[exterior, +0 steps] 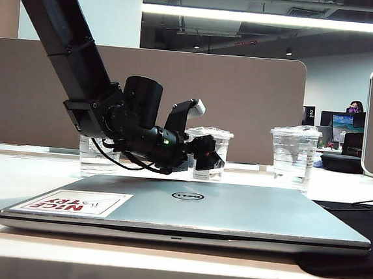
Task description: Pick up the coffee cup on the middle and place it on the left side of the laptop.
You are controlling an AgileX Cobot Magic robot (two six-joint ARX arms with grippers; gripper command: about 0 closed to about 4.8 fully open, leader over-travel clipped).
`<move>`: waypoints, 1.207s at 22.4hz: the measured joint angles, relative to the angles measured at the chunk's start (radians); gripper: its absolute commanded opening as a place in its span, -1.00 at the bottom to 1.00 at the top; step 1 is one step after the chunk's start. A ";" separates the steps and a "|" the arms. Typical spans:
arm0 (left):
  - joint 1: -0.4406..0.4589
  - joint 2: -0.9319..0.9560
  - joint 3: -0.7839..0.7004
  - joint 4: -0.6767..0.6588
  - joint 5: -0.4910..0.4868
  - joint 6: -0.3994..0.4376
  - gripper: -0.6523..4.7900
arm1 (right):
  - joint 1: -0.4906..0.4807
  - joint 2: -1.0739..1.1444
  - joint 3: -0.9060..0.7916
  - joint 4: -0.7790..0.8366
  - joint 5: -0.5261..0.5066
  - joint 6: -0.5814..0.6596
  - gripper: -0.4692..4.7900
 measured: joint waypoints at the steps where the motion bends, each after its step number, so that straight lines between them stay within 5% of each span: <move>1: 0.000 0.000 0.000 0.000 0.000 0.000 0.36 | 0.000 0.000 0.000 0.000 0.000 0.000 -0.84; 16: 0.016 -0.187 -0.020 -0.055 0.112 0.008 0.38 | 0.000 0.000 0.000 0.000 0.000 0.000 -0.84; 22: 0.048 -0.439 -0.262 -0.026 0.109 0.032 0.41 | 0.000 0.000 0.000 0.000 0.000 0.000 -0.84; 27: 0.121 -0.748 -0.634 0.042 0.047 0.035 0.41 | 0.000 0.000 0.000 0.000 0.000 0.000 -0.84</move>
